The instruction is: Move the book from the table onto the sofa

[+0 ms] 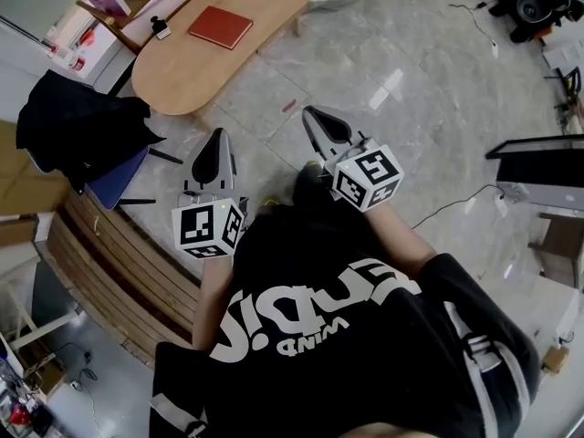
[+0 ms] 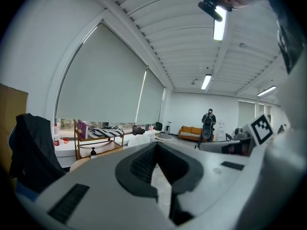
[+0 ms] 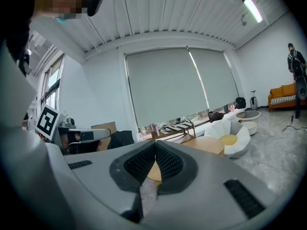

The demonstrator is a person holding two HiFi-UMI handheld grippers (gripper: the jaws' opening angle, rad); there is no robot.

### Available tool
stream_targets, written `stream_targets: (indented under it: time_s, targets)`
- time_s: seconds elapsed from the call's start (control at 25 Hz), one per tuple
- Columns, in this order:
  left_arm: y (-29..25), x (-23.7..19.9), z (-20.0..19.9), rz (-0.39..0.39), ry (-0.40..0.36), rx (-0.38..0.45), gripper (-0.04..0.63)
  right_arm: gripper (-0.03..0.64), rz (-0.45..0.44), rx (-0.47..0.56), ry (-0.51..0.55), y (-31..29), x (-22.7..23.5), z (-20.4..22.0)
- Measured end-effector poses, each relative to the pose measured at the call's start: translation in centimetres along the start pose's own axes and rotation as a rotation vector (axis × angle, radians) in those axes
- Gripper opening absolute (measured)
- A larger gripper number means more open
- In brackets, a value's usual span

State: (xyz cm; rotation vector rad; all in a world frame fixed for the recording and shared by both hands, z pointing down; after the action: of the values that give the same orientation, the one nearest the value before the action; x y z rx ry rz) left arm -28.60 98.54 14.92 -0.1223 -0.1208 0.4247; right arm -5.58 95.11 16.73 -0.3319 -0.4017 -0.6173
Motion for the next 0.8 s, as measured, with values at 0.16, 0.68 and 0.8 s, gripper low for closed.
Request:
stream_targets:
  time_s: [0.16, 0.68, 0.8]
  targets:
    - [-0.4, -0.6, 0.0, 0.013, 0.001, 0.0, 0.009, 0.002, 0.026, 0.013, -0.01, 0.0, 0.0, -0.1]
    - [-5.4, -2.4, 0.3, -0.006, 0.001, -0.016, 0.009, 0.002, 0.036, 0.011, -0.052, -4.1, 4.4, -1.1]
    - [-7.5, -3.2, 0.5, -0.02, 0.01, -0.024, 0.008, 0.002, 0.029, -0.005, -0.057, -5.9, 5.9, -1.7]
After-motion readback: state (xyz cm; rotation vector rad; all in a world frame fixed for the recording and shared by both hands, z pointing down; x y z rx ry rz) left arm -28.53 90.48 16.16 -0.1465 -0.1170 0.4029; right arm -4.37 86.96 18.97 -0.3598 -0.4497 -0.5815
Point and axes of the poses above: the fingertips, and each gripper's own axes: y backward along the fingers, x to its right, z out of its underside, the point moved 8 cm from there along y, backward along the fingers, and after that the axes turned 15 degrees about -y, right-handed, at the moved point
